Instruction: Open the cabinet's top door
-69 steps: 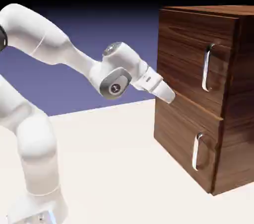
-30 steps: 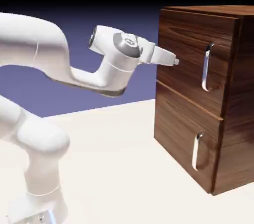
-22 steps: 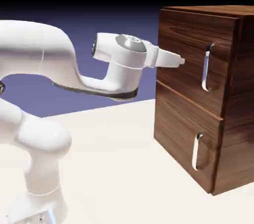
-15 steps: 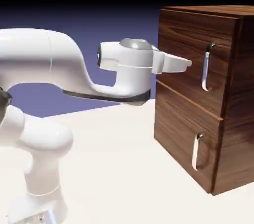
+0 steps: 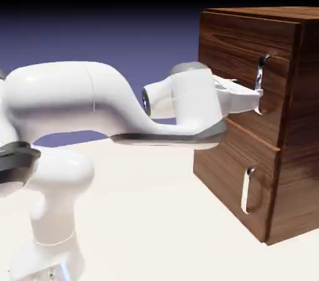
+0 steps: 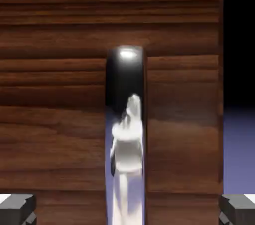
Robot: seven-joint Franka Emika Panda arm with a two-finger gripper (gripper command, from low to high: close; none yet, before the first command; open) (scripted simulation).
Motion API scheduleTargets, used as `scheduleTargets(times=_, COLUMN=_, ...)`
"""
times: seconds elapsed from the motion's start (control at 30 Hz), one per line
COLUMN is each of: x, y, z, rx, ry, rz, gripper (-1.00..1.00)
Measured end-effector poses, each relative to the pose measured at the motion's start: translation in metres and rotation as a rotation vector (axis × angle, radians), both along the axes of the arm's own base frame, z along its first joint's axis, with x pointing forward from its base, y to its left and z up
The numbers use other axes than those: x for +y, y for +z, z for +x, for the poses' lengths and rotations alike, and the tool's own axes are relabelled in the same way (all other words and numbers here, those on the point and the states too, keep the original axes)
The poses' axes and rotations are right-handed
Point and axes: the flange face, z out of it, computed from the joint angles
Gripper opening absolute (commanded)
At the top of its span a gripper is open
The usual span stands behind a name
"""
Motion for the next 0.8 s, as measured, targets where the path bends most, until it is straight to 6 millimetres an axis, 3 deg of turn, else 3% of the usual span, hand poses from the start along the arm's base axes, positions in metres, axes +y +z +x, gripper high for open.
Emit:
scheduleTargets(times=0.07, x=0.002, y=0.0, z=0.02, rx=-0.001, ry=-0.001, rz=-0.003, gripper=0.0)
scheduleTargets(times=0.1, x=0.002, y=0.0, z=0.02, rx=-0.001, ry=-0.001, rz=-0.003, gripper=-1.0)
scheduleTargets(times=0.17, x=0.002, y=0.0, z=0.02, rx=-0.001, ry=-0.001, rz=-0.003, gripper=-1.0)
scheduleTargets(times=0.57, x=0.035, y=0.0, z=-0.057, rx=-0.001, ry=-0.201, rz=-0.005, gripper=-1.0)
scheduleTargets(times=0.8, x=0.069, y=0.0, z=-0.108, rx=-0.001, ry=-0.346, rz=-0.003, gripper=-1.0)
